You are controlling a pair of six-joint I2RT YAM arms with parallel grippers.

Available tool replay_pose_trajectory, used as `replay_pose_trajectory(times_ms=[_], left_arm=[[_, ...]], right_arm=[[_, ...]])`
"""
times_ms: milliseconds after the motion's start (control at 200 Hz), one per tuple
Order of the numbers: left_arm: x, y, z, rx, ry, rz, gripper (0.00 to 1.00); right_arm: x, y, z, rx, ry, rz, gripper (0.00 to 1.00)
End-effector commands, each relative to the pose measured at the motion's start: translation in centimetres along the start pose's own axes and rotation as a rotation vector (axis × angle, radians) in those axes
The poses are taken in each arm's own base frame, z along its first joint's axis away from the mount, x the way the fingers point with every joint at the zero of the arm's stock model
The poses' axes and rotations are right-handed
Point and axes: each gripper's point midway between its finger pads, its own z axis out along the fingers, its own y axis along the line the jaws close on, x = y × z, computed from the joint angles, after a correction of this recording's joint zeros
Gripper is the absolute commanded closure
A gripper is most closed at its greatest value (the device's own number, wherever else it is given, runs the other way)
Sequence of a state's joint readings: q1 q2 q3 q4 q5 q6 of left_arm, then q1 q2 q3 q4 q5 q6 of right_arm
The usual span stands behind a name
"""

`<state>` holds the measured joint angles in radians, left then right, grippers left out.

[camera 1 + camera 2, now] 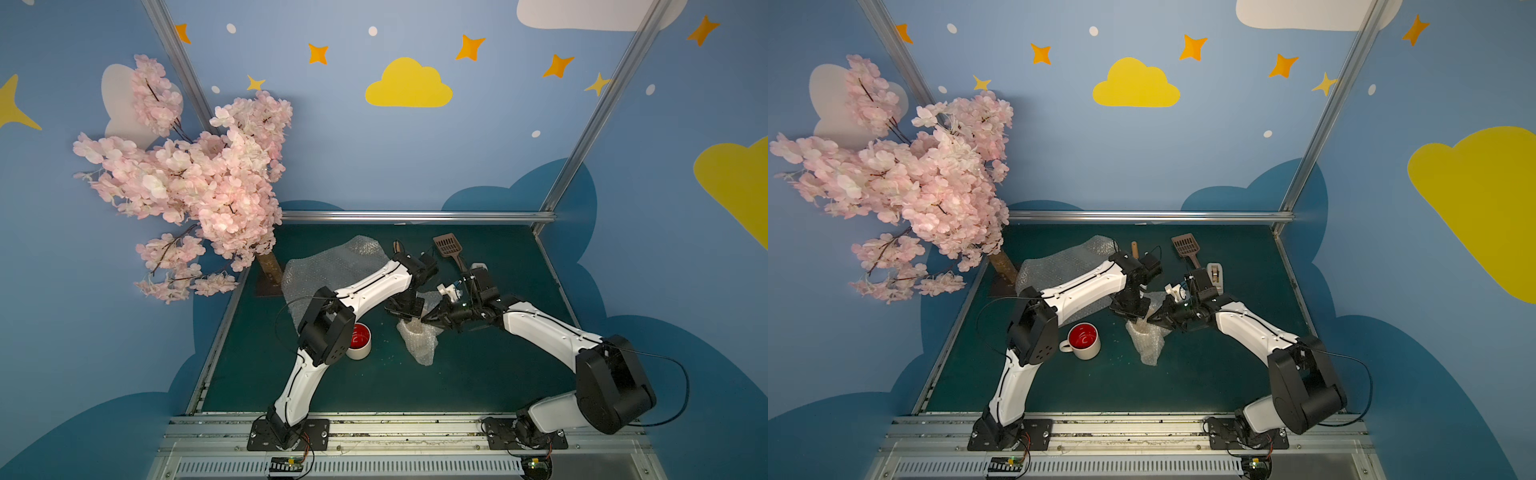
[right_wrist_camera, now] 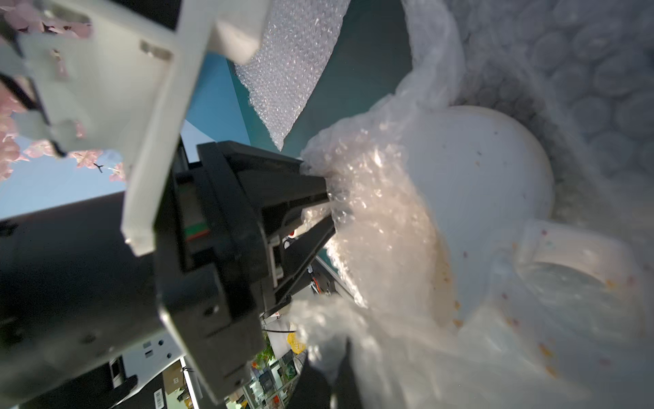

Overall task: Wrap mugs in bubble wrap
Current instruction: Wrap the mug in bubble wrap.

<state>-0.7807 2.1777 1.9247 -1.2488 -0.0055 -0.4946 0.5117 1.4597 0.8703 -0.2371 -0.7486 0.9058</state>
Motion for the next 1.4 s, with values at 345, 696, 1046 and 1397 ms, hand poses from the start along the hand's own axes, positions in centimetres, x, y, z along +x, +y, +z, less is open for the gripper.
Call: replay_pose_trajectory(times_ms=[345,696,1046,1397], left_arm=[[-0.4,-4.6,1.4,0.188,-0.031,0.167,0.97],[-0.9,-2.2,-2.2,0.191,-0.096,0.118,0.73],[2.1,-0.4,-6.7,0.25,-0.166,-0.065,0.33],[4.2,-0.6,-4.5,0.354,-0.101,-0.341,0.28]], right_arm=[[-3.0,-2.6,5.3,0.263,-0.084,-0.052,1.0],[-2.9,-5.7,6.2,0.446,-0.116,0.054,1.0],[-3.5,-5.2,6.8,0.374,-0.164,0.139,1.0],[-4.2,-5.3,5.5,0.352,-0.274,0.232,1.0]])
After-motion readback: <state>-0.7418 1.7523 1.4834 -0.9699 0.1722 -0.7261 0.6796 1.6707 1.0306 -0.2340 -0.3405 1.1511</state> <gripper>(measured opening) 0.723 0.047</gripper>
